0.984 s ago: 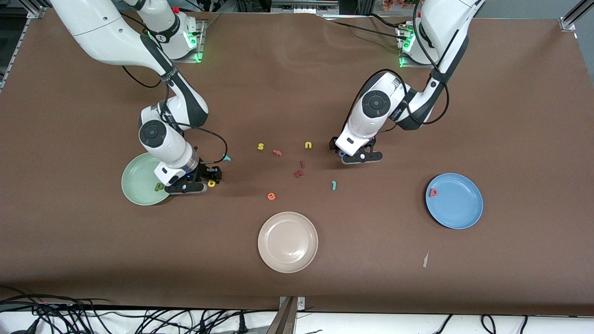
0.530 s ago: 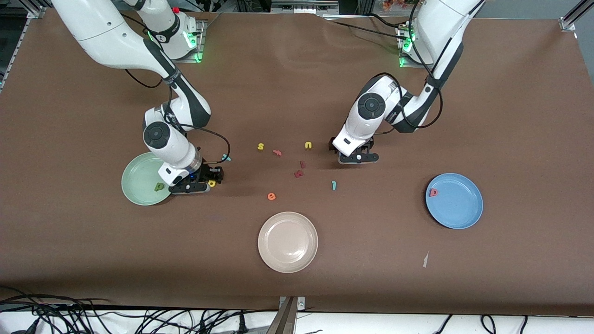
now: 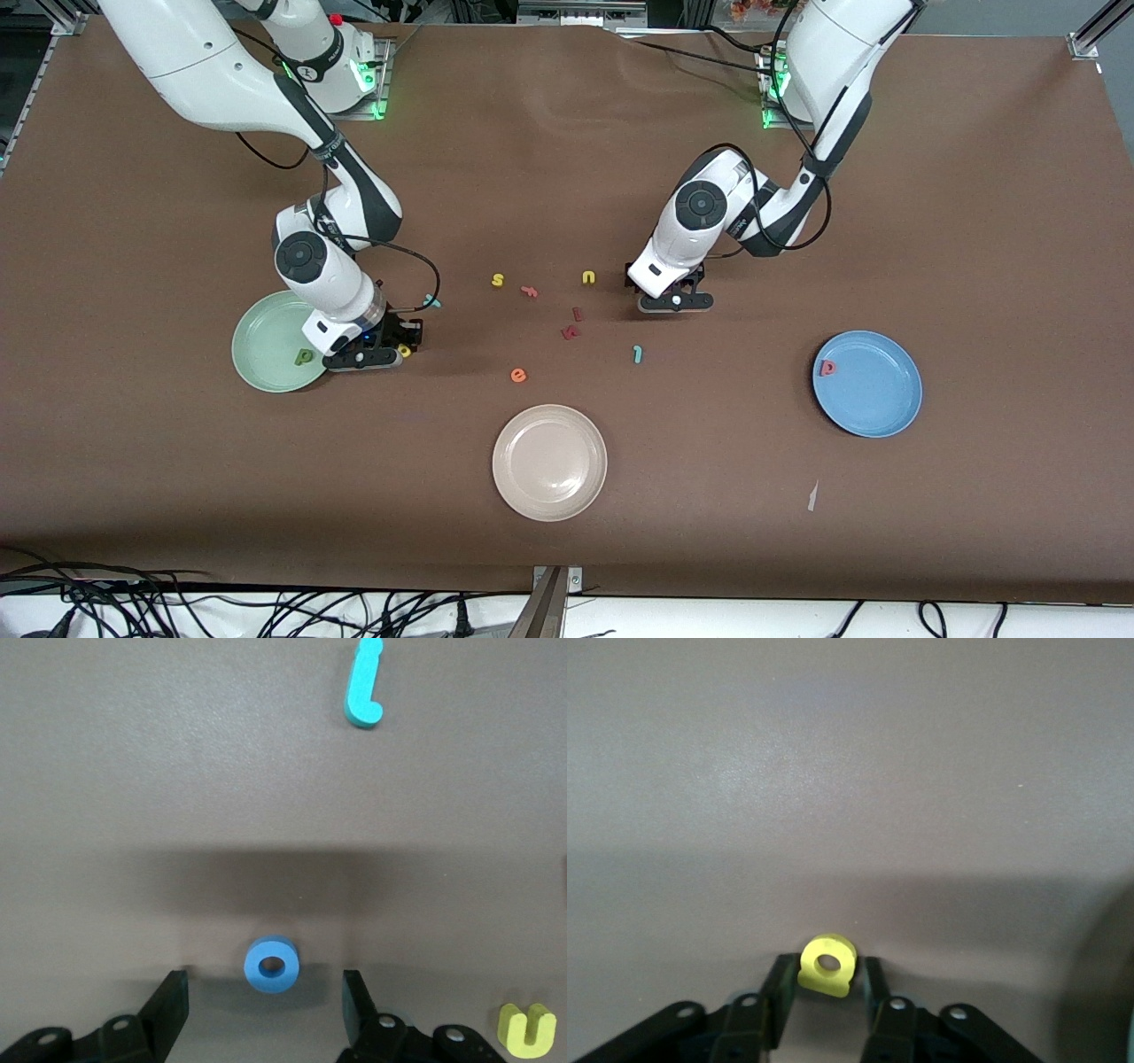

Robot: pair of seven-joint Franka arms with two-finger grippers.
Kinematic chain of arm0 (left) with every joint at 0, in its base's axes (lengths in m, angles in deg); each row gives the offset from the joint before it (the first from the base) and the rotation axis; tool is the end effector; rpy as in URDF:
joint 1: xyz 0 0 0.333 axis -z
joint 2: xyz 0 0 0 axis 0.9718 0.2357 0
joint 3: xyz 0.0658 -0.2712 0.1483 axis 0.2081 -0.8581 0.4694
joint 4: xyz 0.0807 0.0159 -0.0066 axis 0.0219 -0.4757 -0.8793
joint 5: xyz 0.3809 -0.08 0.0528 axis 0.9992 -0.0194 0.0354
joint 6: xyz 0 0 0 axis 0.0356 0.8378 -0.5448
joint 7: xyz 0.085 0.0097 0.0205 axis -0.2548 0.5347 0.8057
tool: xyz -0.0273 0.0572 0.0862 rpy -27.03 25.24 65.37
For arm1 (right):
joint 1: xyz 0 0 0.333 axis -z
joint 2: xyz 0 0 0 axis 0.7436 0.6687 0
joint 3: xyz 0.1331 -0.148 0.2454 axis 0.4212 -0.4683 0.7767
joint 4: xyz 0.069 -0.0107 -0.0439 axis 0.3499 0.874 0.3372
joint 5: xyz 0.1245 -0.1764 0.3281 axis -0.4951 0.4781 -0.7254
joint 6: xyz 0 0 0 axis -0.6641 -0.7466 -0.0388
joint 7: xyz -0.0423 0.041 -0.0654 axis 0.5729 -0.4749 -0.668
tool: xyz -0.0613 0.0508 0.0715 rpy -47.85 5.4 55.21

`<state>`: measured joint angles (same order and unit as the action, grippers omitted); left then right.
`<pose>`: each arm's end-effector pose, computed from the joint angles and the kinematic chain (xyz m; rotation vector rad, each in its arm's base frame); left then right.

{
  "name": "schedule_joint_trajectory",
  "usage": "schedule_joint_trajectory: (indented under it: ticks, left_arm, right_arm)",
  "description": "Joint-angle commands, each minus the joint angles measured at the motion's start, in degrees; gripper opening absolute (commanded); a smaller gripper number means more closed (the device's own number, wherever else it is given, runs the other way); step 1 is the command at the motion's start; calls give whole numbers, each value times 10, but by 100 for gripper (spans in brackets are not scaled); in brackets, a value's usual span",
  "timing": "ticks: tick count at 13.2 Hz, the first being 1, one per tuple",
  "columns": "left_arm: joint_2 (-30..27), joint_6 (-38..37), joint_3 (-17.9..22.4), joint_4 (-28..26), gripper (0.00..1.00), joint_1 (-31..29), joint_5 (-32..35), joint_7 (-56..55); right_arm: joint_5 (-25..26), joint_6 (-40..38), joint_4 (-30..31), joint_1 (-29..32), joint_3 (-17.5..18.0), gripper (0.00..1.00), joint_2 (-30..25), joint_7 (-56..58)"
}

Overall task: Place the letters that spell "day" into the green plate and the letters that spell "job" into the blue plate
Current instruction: 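Grasp yellow a with the right gripper while the left gripper grasps blue o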

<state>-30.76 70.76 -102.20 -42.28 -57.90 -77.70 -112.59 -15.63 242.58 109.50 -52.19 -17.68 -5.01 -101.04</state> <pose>0.4746 -0.3461 0.1746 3.0813 0.0916 -0.0978 0.5817 0.2010 0.1766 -3.0474 -0.1019 -0.1465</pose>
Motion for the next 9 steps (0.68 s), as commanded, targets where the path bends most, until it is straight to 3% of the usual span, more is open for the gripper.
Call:
schedule_joint_trajectory:
  ticks: [1,5,9]
  left_arm:
    - [7,3,1,11,70,3,19,-9]
    - [9,3,1,14,55,3,19,-9]
    - [15,3,2,16,47,6,19,-9]
  right_arm:
    - [19,5,-6,-10,-6,26,11,-10]
    - [24,3,-6,-10,-10,21,7,-5]
    - [24,-62,-7,-8,-34,21,-54,71]
